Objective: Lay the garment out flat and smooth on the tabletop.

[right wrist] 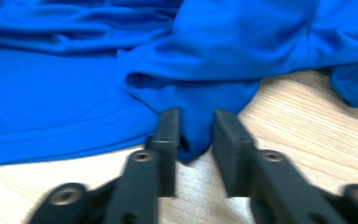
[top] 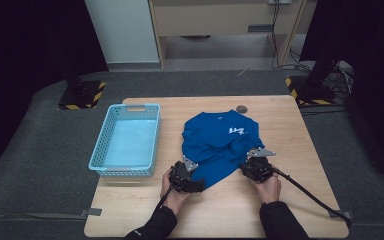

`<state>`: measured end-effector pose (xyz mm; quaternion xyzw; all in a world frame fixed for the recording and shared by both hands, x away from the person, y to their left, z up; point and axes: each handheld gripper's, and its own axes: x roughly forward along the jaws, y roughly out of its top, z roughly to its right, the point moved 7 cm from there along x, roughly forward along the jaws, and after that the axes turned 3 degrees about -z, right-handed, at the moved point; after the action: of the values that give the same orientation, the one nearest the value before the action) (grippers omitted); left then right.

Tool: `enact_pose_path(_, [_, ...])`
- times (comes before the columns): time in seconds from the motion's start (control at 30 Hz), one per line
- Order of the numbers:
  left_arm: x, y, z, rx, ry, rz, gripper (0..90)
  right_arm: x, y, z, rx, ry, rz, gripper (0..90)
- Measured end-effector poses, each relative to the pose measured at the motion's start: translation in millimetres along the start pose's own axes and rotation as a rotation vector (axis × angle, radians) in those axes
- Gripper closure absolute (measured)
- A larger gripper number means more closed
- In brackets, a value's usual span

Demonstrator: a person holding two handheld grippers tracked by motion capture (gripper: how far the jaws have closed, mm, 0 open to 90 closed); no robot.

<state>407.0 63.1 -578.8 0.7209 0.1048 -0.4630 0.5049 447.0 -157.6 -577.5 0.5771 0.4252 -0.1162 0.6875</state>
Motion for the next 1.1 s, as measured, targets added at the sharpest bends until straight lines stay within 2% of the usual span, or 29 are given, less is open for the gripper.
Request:
enact_pose_path(0.1, [-0.7,-1.6,-0.7,0.000,-0.003,0.011,17.3,-1.5,0.4,1.6,0.003,0.004,-0.015,84.6])
enact_pose_path(0.23, [-4.4,-5.7,-5.5,0.035,-0.006,0.010,16.8,-12.2,3.3,8.6,0.019,0.023,-0.004,86.7])
enact_pose_path(0.37, [-10.1,-10.5,-12.9,0.070,0.003,-0.014,16.6,-31.6,6.5,22.4,0.060,0.046,0.021,86.8])
enact_pose_path(0.47, [-15.5,-14.9,-16.9,0.099,0.006,-0.042,16.7,-50.8,5.1,34.2,0.120,0.098,0.028,86.7])
enact_pose_path(0.53, [-19.7,-19.2,-19.3,0.116,-0.008,-0.064,16.7,-62.2,4.0,41.2,0.134,0.114,0.025,86.7])
enact_pose_path(0.6, [-23.5,-23.5,-21.6,0.124,-0.016,-0.075,16.6,-73.5,0.8,50.0,0.135,0.120,0.014,86.4])
enact_pose_path(0.7, [-27.1,-27.7,-23.3,0.131,-0.017,-0.081,16.6,-79.9,-4.3,60.4,0.150,0.095,0.021,84.9])
enact_pose_path(0.77, [-28.8,-29.7,-23.7,0.136,-0.015,-0.083,16.0,-80.1,-8.5,68.9,0.153,0.042,0.020,80.6])
enact_pose_path(0.87, [-30.0,-30.7,-22.4,0.134,-0.013,-0.089,14.7,-75.6,-15.3,77.7,0.152,-0.029,0.007,69.1])
enact_pose_path(0.97, [-32.1,-30.6,-20.1,0.119,-0.018,-0.082,12.6,-74.1,-20.6,77.1,0.144,-0.039,0.005,51.8])
enact_pose_path(1.0, [-33.4,-30.3,-19.5,0.112,-0.020,-0.073,12.4,-74.8,-21.7,74.9,0.136,-0.042,0.013,44.8])
enact_pose_path(1.1, [-36.8,-28.7,-20.0,0.090,-0.022,-0.050,11.9,-76.0,-27.5,65.7,0.099,-0.041,0.017,31.6])
